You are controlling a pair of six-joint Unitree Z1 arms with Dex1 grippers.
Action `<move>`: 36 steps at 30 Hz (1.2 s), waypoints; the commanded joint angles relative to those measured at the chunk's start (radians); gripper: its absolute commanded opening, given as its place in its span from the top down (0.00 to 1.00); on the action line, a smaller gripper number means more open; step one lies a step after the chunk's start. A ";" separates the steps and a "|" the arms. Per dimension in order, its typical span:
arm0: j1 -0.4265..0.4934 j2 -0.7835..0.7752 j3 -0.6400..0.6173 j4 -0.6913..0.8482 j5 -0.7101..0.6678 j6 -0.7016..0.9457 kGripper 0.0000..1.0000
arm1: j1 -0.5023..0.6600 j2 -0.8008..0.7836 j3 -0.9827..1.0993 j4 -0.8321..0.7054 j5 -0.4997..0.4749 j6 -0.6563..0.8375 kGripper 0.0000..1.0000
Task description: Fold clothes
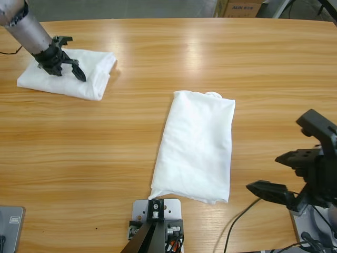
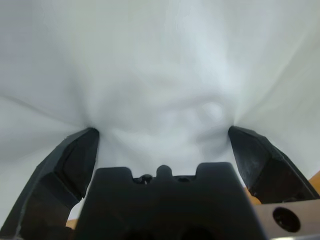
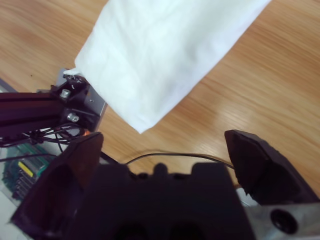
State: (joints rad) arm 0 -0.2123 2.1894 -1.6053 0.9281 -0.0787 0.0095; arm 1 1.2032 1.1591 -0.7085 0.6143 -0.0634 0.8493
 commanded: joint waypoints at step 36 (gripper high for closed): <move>-0.504 -0.531 0.397 -0.133 -0.322 0.091 0.00 | -0.007 -0.294 0.030 0.111 -0.069 0.077 0.00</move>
State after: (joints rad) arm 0 -0.6230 1.7774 -1.1346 0.6890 -0.1699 0.4366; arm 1 1.2031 0.9028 -0.7079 0.7124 -0.1220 0.8637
